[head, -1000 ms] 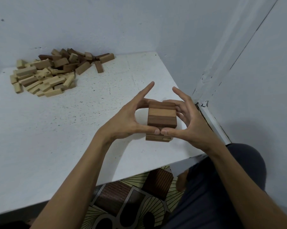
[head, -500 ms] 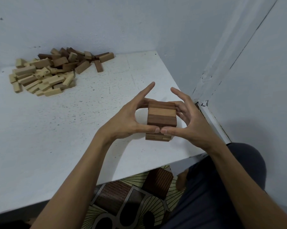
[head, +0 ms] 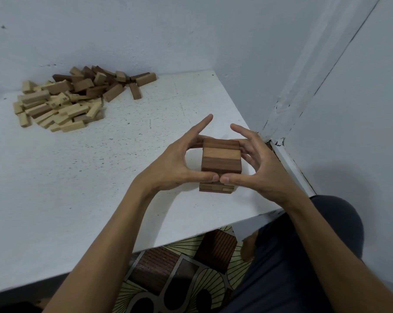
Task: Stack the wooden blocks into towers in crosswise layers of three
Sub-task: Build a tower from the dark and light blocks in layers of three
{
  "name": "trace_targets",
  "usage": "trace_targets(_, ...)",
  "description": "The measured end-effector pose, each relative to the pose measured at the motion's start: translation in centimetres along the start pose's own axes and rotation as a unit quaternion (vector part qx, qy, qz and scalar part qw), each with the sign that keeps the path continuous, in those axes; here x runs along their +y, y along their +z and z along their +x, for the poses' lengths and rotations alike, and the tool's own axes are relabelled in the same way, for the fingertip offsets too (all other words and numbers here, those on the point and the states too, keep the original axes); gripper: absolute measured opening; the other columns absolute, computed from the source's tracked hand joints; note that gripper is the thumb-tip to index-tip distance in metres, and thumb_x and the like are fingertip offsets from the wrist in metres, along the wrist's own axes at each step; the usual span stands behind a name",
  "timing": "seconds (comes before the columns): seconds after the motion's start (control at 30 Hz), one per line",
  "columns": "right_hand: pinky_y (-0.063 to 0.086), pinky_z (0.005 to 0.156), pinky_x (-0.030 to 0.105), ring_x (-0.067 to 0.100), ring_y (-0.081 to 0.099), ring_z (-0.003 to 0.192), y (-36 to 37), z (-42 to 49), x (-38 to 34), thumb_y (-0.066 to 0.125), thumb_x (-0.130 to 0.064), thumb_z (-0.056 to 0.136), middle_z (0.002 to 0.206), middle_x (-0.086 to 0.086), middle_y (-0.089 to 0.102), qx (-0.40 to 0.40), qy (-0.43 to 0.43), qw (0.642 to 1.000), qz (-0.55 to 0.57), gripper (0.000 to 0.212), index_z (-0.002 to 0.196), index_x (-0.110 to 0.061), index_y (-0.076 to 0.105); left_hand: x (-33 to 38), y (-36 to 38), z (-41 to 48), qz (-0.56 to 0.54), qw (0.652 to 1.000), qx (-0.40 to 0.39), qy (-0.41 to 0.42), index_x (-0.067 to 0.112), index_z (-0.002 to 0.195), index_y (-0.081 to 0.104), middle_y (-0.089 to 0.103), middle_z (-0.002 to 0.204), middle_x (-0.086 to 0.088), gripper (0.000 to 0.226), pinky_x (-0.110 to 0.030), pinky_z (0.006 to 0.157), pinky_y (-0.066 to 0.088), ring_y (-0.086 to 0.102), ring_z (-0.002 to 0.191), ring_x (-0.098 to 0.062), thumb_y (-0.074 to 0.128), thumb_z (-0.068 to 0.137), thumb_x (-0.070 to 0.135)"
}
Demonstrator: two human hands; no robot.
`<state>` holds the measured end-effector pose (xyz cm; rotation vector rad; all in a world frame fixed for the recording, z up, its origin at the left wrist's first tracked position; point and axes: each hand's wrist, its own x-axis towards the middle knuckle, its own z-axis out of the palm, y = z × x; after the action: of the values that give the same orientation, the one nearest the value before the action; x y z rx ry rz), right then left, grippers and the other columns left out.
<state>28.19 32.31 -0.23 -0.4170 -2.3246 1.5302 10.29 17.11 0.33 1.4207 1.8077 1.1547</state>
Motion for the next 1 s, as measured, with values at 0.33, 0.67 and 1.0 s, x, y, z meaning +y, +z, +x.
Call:
trace_targets(0.33, 0.029, 0.119, 0.045, 0.002, 0.037, 0.14, 0.2, -0.5, -0.5, 0.082, -0.047, 0.068, 0.151, -0.02, 0.04, -0.002, 0.01, 1.0, 0.0, 0.103, 0.152, -0.042, 0.023, 0.6, -0.1, -0.5, -0.007, 1.0, -0.003, -0.003, 0.047, 0.154, 0.013, 0.048, 0.143, 0.016, 0.112, -0.021, 0.108, 0.034, 0.045, 0.132, 0.003, 0.087, 0.07, 0.043)
trace_targets(0.67, 0.019, 0.118, 0.021, -0.007, 0.008, 0.147, 6.6, -3.4, -1.3, 0.049, -0.065, 0.088, 0.163, -0.023, 0.005, 0.17, 0.01, 0.981, 0.091, 0.084, 0.151, -0.046, -0.003, 2.4, 6.2, -3.3, -0.147, 0.965, 0.216, -0.035, 0.037, 0.154, 0.02, 0.026, 0.16, 0.018, 0.079, -0.043, 0.123, 0.022, 0.022, 0.146, 0.002, 0.055, 0.086, 0.055)
trace_targets(1.0, 0.029, 0.105, 0.006, -0.016, 0.023, 0.139, 7.3, -4.0, -1.8, 0.036, -0.045, 0.096, 0.145, -0.052, 0.013, 0.15, -0.027, 0.983, 0.099, 0.074, 0.154, -0.03, -0.007, 2.3, 7.2, -3.7, -0.147, 0.97, 0.195, -0.009, 0.022, 0.159, 0.005, 0.014, 0.161, 0.022, 0.078, -0.017, 0.117, 0.023, 0.019, 0.144, 0.01, 0.039, 0.092, 0.046)
